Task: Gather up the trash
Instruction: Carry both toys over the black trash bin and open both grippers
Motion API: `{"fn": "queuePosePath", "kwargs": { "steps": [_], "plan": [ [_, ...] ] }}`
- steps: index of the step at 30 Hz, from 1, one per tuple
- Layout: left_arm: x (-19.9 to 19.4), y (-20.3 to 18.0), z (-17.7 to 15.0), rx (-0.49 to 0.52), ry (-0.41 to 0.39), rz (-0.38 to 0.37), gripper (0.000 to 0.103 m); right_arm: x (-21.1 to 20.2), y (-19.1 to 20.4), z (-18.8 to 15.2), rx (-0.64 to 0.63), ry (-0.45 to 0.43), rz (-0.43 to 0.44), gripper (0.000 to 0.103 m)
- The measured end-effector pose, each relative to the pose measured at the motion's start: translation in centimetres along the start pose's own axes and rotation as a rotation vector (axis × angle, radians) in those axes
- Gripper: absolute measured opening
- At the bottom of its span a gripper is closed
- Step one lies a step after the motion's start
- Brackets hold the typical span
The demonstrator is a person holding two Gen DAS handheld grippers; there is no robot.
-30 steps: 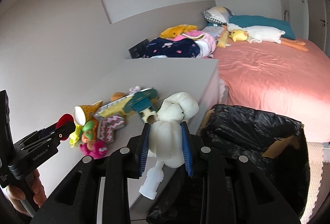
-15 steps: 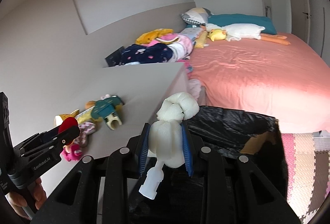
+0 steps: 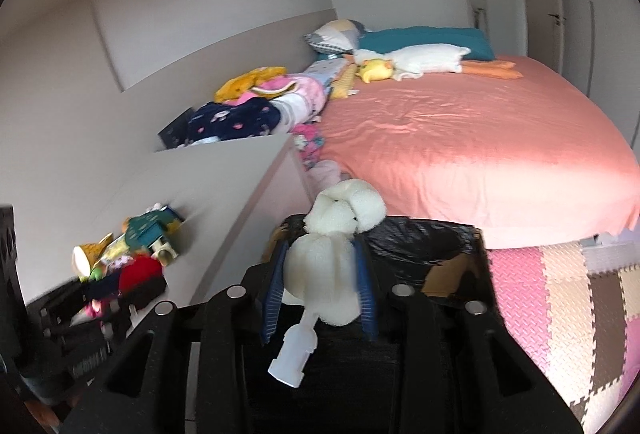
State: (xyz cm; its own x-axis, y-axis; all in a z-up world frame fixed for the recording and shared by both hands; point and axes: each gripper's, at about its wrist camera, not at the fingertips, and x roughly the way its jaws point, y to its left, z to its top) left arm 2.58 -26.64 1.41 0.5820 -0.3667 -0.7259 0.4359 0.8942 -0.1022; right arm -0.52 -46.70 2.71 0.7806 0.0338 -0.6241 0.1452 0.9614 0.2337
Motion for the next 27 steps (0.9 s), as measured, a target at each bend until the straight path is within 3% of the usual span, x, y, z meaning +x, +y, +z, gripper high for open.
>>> {"fn": "queuePosePath", "kwargs": {
  "steps": [1,2,3,10,27],
  "plan": [
    [0.2,-0.6,-0.2,0.016,0.009,-0.018,0.098,-0.2,-0.5,0.1,0.020,-0.012,-0.018,0.074],
    [0.4,-1.1,-0.4,0.032,0.007,-0.020,0.097,-0.4,-0.9,0.2,0.039,-0.031,-0.033,0.086],
    [0.5,-1.8,-0.6,0.056,0.000,-0.013,0.097,-0.8,-1.4,0.3,0.057,-0.054,-0.054,0.086],
    [1.6,-1.9,-1.2,0.044,0.034,-0.004,0.097,-0.9,-2.8,0.5,0.101,-0.069,-0.094,0.087],
    [0.0,1.1,-2.0,-0.028,0.019,0.050,0.097,0.6,-0.1,-0.2,0.048,-0.028,-0.034,0.087]
  ]
}}
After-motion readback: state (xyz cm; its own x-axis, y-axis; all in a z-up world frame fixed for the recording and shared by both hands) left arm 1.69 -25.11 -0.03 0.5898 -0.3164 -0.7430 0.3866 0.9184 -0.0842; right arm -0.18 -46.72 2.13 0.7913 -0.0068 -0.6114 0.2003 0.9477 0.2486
